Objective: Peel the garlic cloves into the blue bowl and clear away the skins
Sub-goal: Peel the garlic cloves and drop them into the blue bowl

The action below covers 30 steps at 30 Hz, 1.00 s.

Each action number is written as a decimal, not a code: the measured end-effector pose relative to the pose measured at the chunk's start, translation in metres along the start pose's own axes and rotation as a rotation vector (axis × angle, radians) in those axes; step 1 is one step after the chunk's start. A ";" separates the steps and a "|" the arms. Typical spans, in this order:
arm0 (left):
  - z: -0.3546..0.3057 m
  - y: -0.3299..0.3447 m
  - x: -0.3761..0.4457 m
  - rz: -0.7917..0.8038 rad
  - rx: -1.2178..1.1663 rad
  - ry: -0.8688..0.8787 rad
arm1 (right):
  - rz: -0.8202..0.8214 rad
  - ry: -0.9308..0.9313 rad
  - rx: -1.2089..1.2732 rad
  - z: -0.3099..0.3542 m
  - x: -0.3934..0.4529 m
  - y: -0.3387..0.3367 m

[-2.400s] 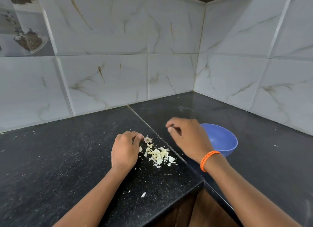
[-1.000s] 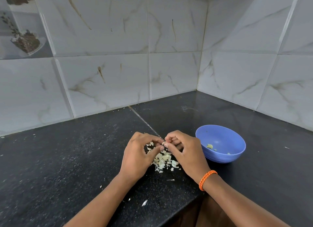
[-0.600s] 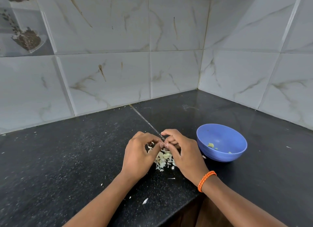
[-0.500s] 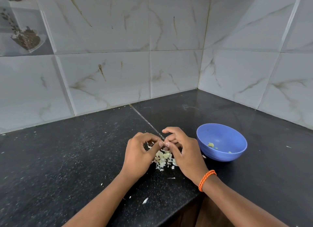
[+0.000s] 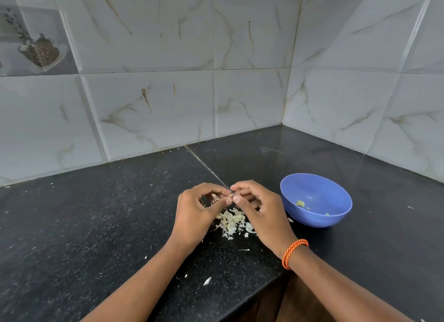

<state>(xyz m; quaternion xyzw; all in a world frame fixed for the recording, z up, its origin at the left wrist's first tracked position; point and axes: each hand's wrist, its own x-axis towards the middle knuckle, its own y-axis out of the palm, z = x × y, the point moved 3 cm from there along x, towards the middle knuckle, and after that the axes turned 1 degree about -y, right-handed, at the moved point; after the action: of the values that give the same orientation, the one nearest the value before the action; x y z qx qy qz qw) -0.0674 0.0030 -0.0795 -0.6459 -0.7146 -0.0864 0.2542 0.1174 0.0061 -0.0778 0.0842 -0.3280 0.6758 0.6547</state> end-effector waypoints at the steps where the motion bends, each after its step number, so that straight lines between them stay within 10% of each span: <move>1: 0.000 0.000 0.000 0.008 -0.007 -0.009 | -0.008 0.008 0.019 0.000 0.001 0.000; 16: 0.026 -0.033 0.008 -0.021 0.673 -0.335 | 0.059 0.017 -0.446 -0.019 0.005 -0.001; 30: 0.007 -0.020 0.005 0.103 0.913 -0.099 | 0.306 0.023 -0.741 0.004 0.011 -0.005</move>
<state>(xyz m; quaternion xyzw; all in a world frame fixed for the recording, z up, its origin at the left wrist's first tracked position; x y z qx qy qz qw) -0.0885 0.0078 -0.0789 -0.5058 -0.6579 0.2810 0.4820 0.1200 0.0125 -0.0673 -0.2150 -0.5508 0.6024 0.5362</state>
